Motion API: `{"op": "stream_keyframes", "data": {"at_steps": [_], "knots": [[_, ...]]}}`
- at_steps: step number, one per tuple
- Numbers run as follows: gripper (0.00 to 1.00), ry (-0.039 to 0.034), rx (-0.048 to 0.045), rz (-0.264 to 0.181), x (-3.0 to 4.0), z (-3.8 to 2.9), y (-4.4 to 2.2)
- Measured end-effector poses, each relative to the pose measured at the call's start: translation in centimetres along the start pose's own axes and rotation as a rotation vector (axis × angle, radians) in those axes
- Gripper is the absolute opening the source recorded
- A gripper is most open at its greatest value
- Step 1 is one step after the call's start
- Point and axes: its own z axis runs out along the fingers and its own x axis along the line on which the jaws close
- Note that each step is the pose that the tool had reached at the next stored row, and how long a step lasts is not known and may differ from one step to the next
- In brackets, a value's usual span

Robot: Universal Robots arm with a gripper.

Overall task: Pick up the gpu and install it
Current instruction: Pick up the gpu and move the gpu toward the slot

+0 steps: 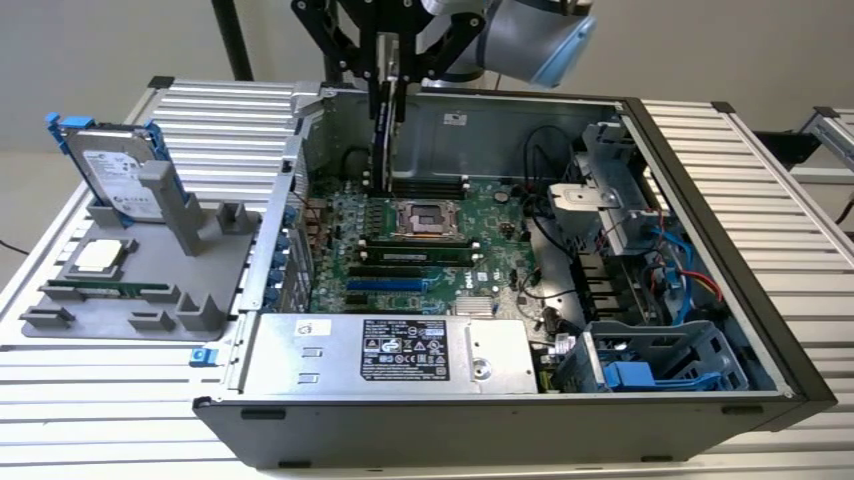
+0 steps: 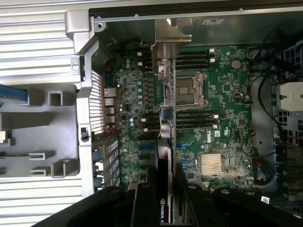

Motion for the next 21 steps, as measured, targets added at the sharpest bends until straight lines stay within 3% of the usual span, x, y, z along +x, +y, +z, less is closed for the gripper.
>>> {"op": "stream_keyframes", "data": {"at_steps": [21], "knots": [[0.0, 0.002, 0.0002, 0.0, -3.06, -0.02, 0.22]]}}
